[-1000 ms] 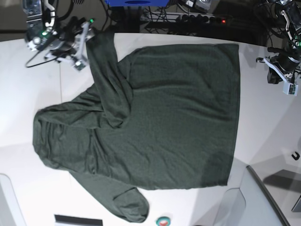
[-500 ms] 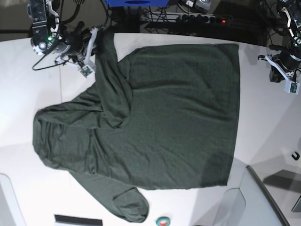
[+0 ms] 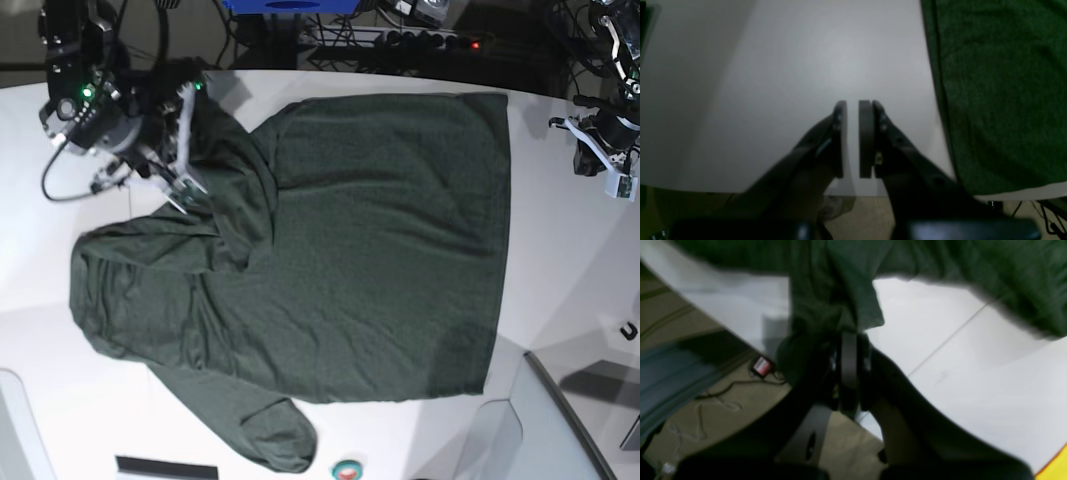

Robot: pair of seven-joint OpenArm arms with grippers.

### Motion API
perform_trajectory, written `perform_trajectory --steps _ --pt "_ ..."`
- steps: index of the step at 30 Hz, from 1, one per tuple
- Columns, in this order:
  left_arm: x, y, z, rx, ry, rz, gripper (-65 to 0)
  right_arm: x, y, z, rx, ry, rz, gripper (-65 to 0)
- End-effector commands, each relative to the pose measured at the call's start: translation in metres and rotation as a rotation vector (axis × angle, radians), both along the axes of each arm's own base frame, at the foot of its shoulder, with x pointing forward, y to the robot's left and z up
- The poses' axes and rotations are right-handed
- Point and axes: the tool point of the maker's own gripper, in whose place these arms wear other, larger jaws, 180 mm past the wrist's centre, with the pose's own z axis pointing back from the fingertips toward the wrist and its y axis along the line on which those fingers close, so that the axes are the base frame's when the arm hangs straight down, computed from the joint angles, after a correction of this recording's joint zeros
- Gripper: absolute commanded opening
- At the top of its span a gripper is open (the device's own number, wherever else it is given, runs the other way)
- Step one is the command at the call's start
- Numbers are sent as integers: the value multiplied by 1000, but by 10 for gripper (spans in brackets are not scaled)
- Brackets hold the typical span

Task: Layout the t-shirt on the table in an organized manner, then fold the t-shirt properly
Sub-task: 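Regrasp the shirt fabric near the collar with the right gripper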

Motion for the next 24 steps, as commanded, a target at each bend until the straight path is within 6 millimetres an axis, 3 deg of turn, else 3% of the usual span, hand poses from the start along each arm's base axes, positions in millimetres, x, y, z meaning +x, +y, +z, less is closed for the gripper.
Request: perform_trajectory --steps 1,8,12,19,24 --pt "8 6 13 22 -42 -4 -587 15 4 11 -6 -43 19 -642" --pt "8 6 13 21 -41 -4 -587 63 62 51 31 -187 185 -642" --pt "1 6 10 22 -23 -4 -587 91 81 66 52 -222 187 -642" --pt "-5 6 5 18 -5 -2 -587 130 118 66 86 -212 237 -642" --pt "-11 6 2 18 12 -3 -587 147 160 44 177 -153 273 -639"
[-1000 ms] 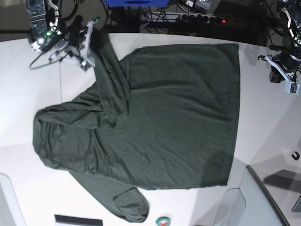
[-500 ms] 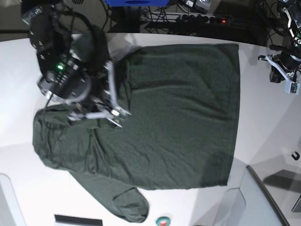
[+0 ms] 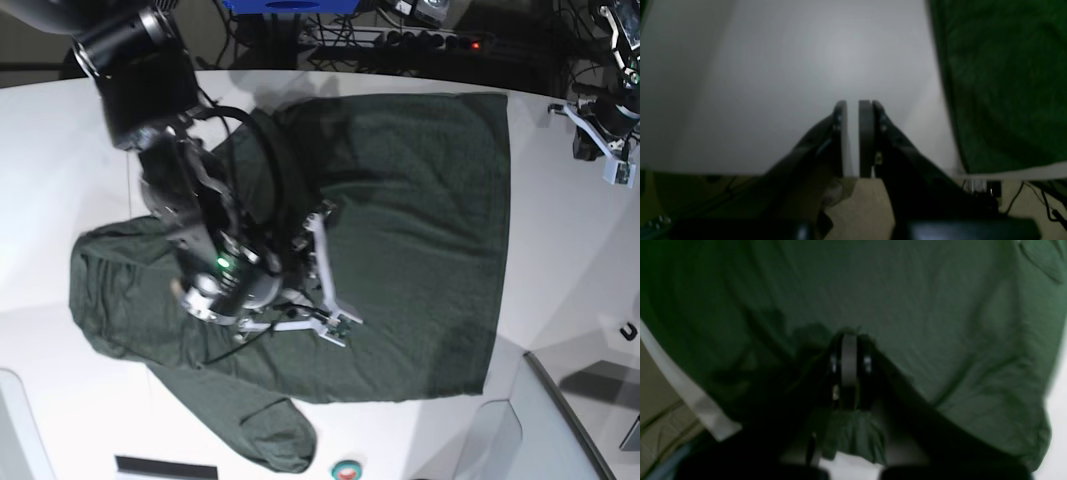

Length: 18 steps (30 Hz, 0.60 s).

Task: Layout the t-shirt on the table in an organized manner, then fold the t-shirt properly
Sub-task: 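Regrasp the shirt fabric near the collar with the right gripper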

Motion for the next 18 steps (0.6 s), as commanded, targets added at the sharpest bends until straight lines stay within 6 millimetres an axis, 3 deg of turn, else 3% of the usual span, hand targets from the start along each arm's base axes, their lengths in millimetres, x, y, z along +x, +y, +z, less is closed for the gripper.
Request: perform_trajectory --steps 1,5,7,8,11,15,18 --pt "6 6 11 21 -33 -6 -587 11 13 9 48 -21 6 -621" --pt "3 6 10 19 -27 -4 -587 14 22 0 92 -8 10 -401" --pt "2 6 9 19 -25 -3 -587 12 14 0 76 -10 -1 -296" --pt "2 6 9 19 -25 -3 -587 8 -2 -5 45 -12 -11 -270" --pt "4 5 11 20 -30 -6 -587 -12 -44 -17 -8 -8 -70 -269" --pt "4 5 10 18 -33 -4 -587 -50 -118 -55 -47 88 -342 -270" --pt "4 5 11 19 -33 -6 -587 -75 -148 -75 -10 120 -463 -297"
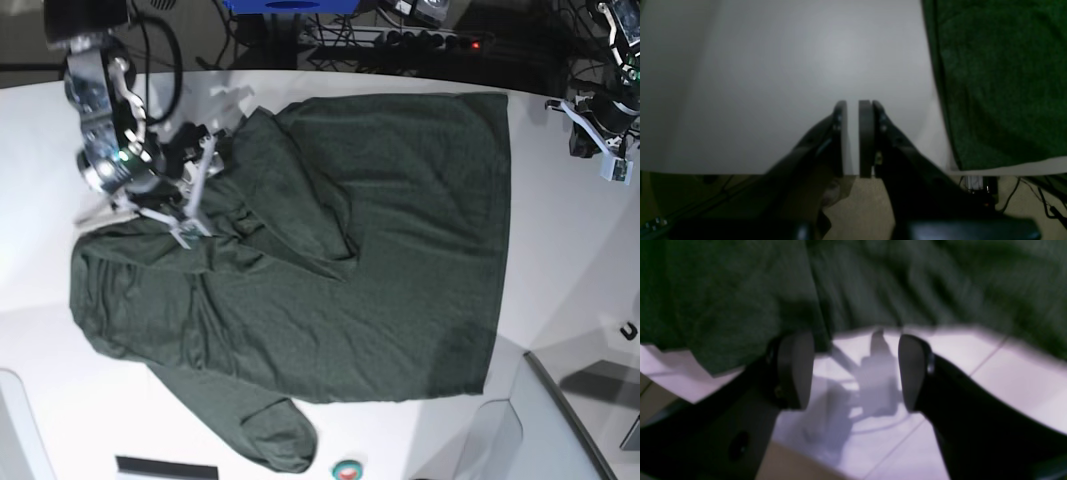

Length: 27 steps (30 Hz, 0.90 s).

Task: Layout the t-shirt on the table in an organized manner, then fold the t-shirt properly
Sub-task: 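Regrasp the shirt fabric near the collar with the right gripper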

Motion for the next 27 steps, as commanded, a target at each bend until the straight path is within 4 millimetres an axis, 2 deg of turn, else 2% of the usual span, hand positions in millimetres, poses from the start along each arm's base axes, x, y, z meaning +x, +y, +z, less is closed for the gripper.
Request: perform_trajectory --steps 1,4,9,17,21,27 --pt "9 6 13 25 -38 -7 -587 9 -3 9 23 -49 -28 -309" --pt "9 6 13 25 -40 -7 -587 0 -15 3 37 -53 -84 -335" --pt "10 5 12 23 -39 -11 -587 -5 -19 -2 35 -33 -93 -335" --pt "7 8 13 28 -34 -7 -587 -19 -4 -22 68 38 -104 -335" --pt "7 8 13 29 -34 -8 -587 -18 5 -22 89 40 -106 -335" --pt "7 8 13 29 -34 -8 -587 -13 8 -20 95 32 -107 -335"
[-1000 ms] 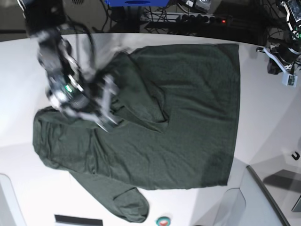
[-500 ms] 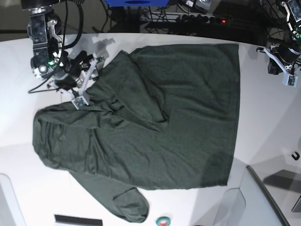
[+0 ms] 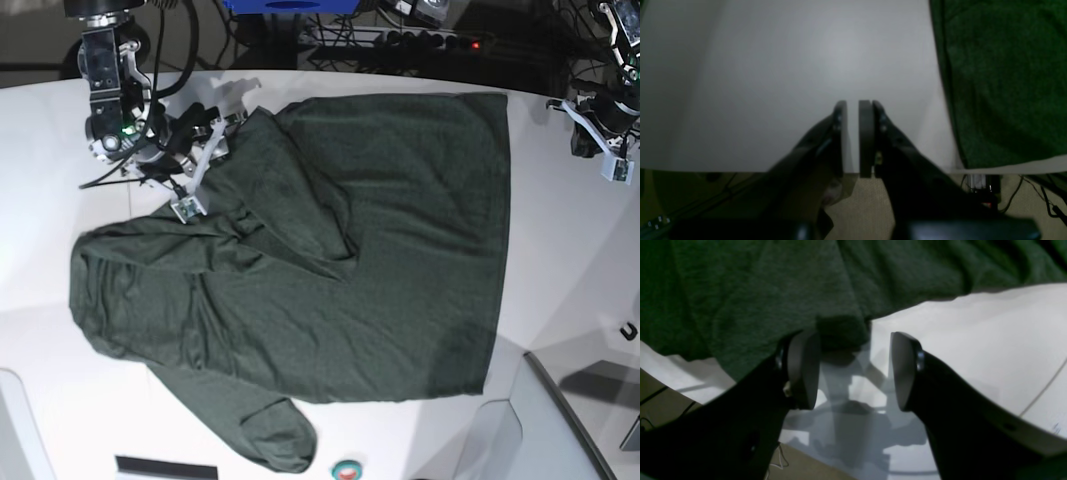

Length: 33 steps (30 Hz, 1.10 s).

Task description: Layout the t-shirt on the table in an organized manner, then fold the t-shirt properly

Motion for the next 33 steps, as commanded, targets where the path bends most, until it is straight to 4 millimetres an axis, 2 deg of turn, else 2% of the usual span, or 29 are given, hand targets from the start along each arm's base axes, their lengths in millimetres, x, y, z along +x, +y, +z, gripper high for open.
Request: perform_trajectory --steps 1,8,9,13,14,17,20,28,30,33 --pt "7 7 13 22 -38 -5 -587 11 0 6 8 -34 -4 -335" --pt "7 7 13 22 -38 -5 -587 11 -1 -2 7 -6 -6 -348" --pt "7 7 13 22 -38 -5 -587 11 -1 -3 7 -5 -6 -380" --pt "7 7 12 22 -37 -4 -587 10 -1 -3 5 0 -5 -602" --pt "7 7 12 22 -37 -4 -587 10 -1 -2 5 -2 -5 -626" --pt "7 7 12 22 -37 -4 -587 9 -1 -2 4 -2 -5 -633" --pt "7 7 12 21 -36 -3 -587 8 -2 9 -8 -16 3 -635" --pt "7 7 13 22 -38 -5 -587 21 -5 55 -58 -85 28 -633" --pt "8 7 13 22 -39 -5 -587 27 6 67 -53 -123 64 -633" --pt "7 7 13 22 -38 -5 -587 44 35 92 -49 -191 163 -635"
